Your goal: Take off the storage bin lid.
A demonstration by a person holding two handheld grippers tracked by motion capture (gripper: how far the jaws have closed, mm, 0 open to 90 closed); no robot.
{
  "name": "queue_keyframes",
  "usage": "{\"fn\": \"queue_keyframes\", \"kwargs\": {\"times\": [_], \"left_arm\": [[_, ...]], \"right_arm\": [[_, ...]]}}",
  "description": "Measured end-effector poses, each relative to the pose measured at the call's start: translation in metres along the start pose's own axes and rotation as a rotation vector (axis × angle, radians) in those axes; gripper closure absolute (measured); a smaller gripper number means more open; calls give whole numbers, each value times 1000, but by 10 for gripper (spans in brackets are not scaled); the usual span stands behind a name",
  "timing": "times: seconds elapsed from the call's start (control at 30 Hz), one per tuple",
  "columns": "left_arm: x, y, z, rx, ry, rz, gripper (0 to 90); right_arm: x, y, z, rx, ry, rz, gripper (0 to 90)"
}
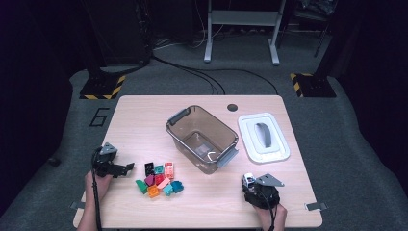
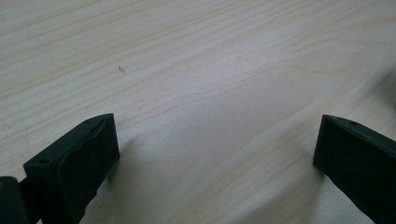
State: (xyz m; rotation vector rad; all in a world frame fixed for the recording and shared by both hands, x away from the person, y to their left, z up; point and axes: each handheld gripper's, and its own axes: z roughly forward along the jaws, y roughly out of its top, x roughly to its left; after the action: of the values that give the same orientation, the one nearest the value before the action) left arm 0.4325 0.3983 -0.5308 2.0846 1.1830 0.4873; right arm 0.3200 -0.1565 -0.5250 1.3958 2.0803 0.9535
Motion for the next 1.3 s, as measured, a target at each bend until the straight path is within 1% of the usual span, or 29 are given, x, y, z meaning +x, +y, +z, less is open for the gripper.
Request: {"fn": "queue_keyframes", "kwargs": {"times": [0.1, 0.17, 0.2, 0.27, 0.37, 0.47, 0.53, 0.57, 0.67, 0.73, 0.77, 0.83, 0.97, 1.1, 1.3], "left_arm": [[0, 0, 0, 2, 1, 0, 0], [0, 0, 0, 2, 2, 0, 0], [0, 0, 0, 2, 2, 0, 0], [0, 0, 0, 2, 2, 0, 0], [0, 0, 0, 2, 2, 0, 0], [0, 0, 0, 2, 2, 1, 0], [0, 0, 0, 2, 2, 0, 0], [0, 0, 0, 2, 2, -1, 0], [0, 0, 0, 2, 2, 0, 0], [0, 0, 0, 2, 2, 0, 0], [0, 0, 0, 2, 2, 0, 0], [0, 0, 0, 2, 2, 0, 0], [0, 0, 0, 2, 2, 0, 0], [0, 0, 0, 2, 2, -1, 0], [0, 0, 0, 0, 1, -1, 0]], "right_arm": [[3, -2, -1, -23, -26, 5, 456], [4, -2, -1, -16, -32, 4, 466], [5, -3, -1, -17, -34, 13, 469], [4, -3, -1, -19, -35, 12, 472], [2, -3, -2, -30, -25, 13, 475], [2, 0, -6, -50, -30, 15, 476], [0, 4, -8, -67, -32, 7, 477], [-1, 7, -10, -74, -29, 11, 477], [-5, 15, -12, -95, -17, 11, 478], [-8, 22, -14, -115, 1, 14, 478], [-10, 26, -15, -120, 1, 11, 478], [-14, 35, -15, -123, 7, 5, 478], [-21, 46, -17, -129, 19, 11, 479], [-26, 51, -19, -139, 23, 17, 479], [-34, 61, -16, -141, 32, 34, 479]]}}
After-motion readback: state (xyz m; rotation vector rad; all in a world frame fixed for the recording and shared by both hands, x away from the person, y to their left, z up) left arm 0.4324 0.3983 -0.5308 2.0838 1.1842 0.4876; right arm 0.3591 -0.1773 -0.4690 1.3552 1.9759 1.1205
